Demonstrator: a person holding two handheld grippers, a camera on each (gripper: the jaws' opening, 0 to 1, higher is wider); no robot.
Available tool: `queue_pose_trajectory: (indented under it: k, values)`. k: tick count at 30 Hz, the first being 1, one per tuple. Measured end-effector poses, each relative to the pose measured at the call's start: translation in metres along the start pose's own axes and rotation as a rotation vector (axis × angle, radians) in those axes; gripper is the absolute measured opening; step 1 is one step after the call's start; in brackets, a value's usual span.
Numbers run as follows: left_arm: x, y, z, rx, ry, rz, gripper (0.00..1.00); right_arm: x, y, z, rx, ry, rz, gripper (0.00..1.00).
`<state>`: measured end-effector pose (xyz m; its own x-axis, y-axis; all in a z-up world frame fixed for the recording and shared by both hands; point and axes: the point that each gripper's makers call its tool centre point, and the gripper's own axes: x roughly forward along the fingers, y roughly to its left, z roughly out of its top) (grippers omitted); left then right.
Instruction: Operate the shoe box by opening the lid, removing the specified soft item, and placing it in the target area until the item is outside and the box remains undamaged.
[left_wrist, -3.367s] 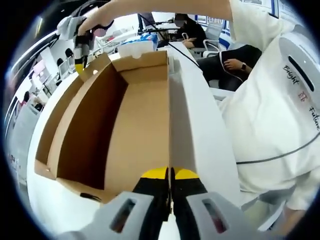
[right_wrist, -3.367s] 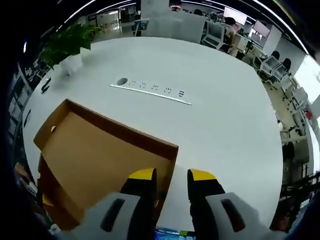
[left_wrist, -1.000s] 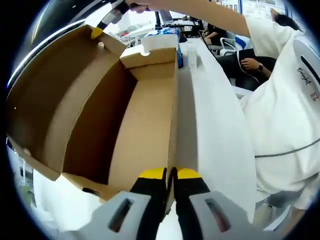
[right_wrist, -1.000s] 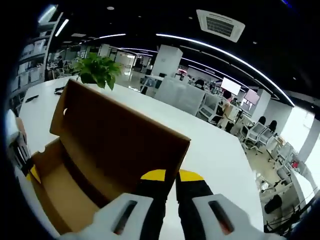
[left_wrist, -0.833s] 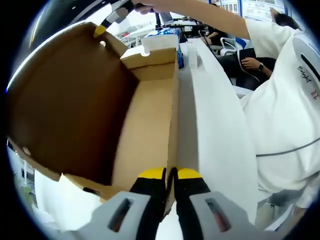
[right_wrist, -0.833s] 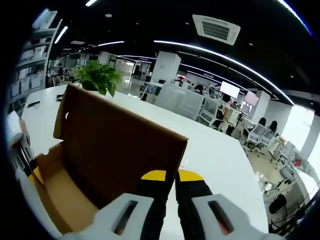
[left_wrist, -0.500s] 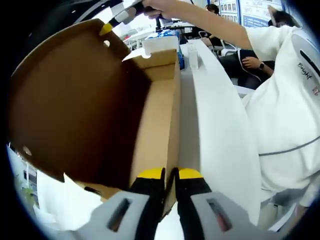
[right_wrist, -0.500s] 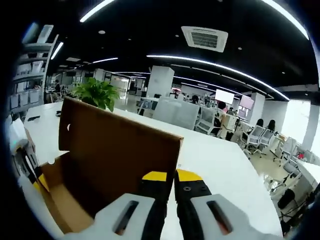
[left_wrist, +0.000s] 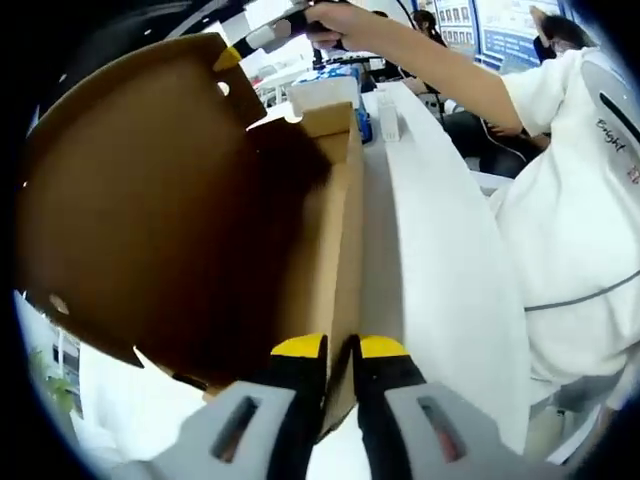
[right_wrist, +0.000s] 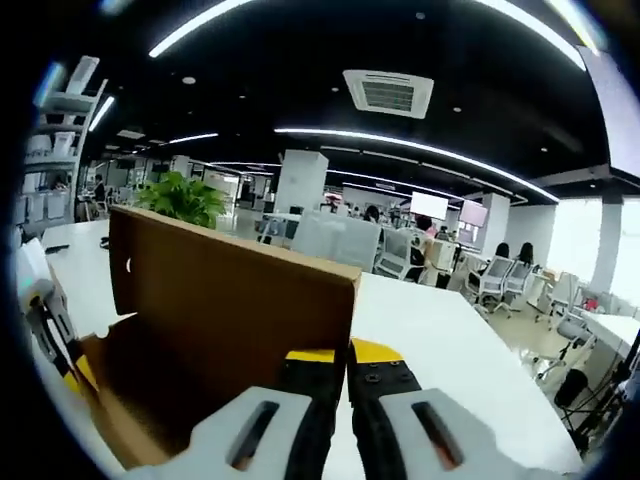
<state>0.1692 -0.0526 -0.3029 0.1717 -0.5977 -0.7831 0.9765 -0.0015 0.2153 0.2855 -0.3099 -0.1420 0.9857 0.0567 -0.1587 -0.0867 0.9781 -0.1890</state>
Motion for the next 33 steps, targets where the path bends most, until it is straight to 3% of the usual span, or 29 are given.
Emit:
queue_pose_trajectory:
  k: [2, 9, 12, 16, 19, 20, 26, 29, 33]
  values:
    - [0.000, 0.001, 0.000, 0.000, -0.009, 0.013, 0.12, 0.000, 0.000, 0.000, 0.031, 0.001, 0.003, 0.00]
    - [-0.001, 0.003, 0.001, 0.006, -0.033, 0.024, 0.13, 0.000, 0.002, 0.000, 0.015, -0.014, -0.012, 0.00]
    - [-0.003, 0.004, 0.004, -0.032, -0.067, 0.018, 0.13, -0.001, 0.003, 0.000, 0.008, -0.023, -0.016, 0.00]
    - [-0.004, 0.003, 0.004, -0.044, -0.103, 0.022, 0.23, -0.002, 0.004, 0.000, 0.014, -0.032, -0.018, 0.00]
    - [-0.006, -0.001, 0.013, -0.105, -0.199, 0.008, 0.32, -0.002, 0.004, 0.000, 0.001, -0.035, -0.025, 0.00]
    - [-0.007, 0.001, 0.010, -0.095, -0.197, 0.014, 0.32, -0.002, 0.004, 0.000, 0.003, -0.037, -0.021, 0.00]
    - [-0.013, 0.012, 0.019, -0.167, -0.333, 0.111, 0.35, -0.006, 0.007, -0.001, -0.002, -0.052, -0.028, 0.00]
    - [-0.018, 0.016, 0.019, -0.258, -0.369, 0.144, 0.47, -0.008, 0.008, -0.001, -0.006, -0.061, -0.040, 0.00]
    - [-0.027, 0.015, 0.026, -0.310, -0.441, 0.147, 0.53, -0.012, 0.009, -0.002, -0.003, -0.071, -0.048, 0.00]
